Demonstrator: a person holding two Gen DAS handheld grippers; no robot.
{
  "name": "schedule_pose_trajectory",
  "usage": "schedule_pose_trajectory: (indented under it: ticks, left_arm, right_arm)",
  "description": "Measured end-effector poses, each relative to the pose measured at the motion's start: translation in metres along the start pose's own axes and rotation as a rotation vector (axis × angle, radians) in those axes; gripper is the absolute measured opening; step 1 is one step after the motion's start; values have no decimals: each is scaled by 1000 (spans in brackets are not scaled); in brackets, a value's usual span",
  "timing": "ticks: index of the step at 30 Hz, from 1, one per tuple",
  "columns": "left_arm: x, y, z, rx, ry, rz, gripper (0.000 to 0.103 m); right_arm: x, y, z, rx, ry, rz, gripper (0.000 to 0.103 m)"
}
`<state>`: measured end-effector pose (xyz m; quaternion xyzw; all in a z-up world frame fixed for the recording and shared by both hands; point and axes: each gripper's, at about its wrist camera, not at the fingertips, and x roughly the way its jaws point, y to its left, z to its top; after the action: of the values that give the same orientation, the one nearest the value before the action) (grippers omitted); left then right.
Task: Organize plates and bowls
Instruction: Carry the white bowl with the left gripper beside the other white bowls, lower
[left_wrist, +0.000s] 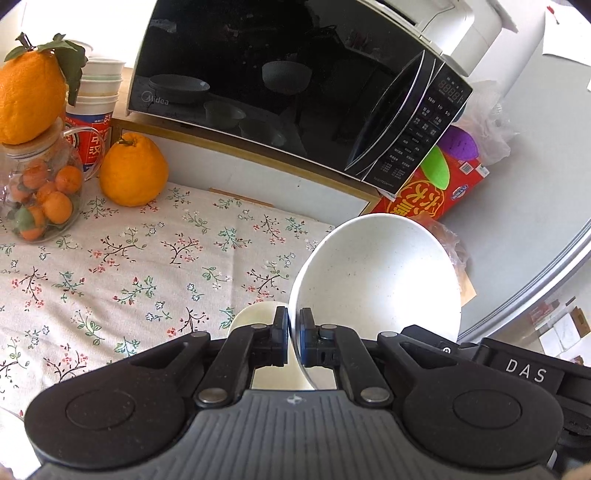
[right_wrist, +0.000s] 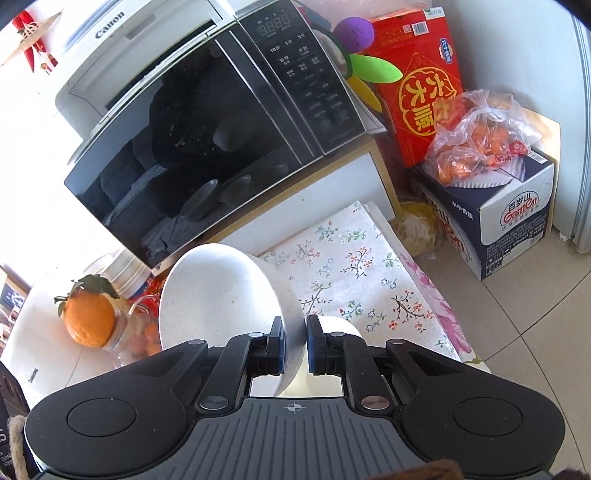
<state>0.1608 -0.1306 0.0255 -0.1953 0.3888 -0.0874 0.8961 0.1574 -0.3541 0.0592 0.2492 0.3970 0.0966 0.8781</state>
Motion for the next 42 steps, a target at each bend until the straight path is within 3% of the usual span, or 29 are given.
schedule_pose_trajectory:
  ticks: [18,36,42]
  left_arm:
    - [-44,10,-53,10,63,-13,5]
    - [-69,24,-91,17,88,13,6]
    - [-66,32,-110,9,131,27,6]
  right_arm:
    - [-47,-17,-66,-7,103,41,13]
    - [-55,-23,-102,-71,242,84,13]
    - [-51,-27,-115,-99,301,73,13]
